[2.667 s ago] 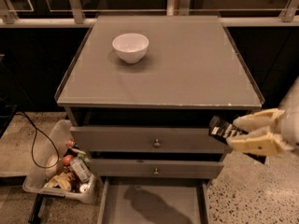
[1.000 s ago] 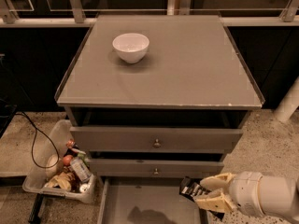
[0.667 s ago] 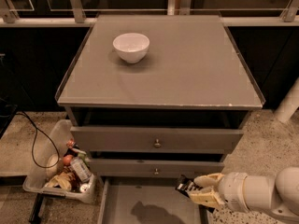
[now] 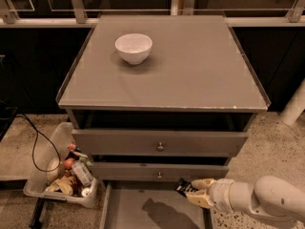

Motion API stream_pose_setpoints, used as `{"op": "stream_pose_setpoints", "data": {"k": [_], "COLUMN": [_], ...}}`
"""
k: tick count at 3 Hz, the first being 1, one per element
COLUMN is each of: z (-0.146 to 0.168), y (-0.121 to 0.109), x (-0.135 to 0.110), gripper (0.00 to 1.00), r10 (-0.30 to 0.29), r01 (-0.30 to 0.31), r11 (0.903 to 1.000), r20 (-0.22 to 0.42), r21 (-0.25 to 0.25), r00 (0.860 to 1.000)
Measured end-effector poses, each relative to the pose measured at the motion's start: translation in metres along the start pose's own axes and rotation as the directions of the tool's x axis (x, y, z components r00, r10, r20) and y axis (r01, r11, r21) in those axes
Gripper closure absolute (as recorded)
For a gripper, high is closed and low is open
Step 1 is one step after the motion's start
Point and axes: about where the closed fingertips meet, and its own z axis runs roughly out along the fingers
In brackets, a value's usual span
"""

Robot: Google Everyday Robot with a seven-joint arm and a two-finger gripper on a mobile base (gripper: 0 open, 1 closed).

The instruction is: Place rxbar chocolate into bottom drawer

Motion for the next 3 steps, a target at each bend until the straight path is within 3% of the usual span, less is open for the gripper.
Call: {"op": "stream_pose_setpoints", "data": {"k": [1, 3], "z": [0.0282, 0.0344], "y": [-0.0109, -0.0143], "x": [0.0392, 0.0447], "gripper": [1.00, 1.00], "r10": [-0.005, 0.008], "r01": [0.005, -0.008], "r11": [0.9997, 0.9994], "r20": [-0.004, -0.013], "r21": [0.025, 0.034], "r00": [1.000, 1.000]}}
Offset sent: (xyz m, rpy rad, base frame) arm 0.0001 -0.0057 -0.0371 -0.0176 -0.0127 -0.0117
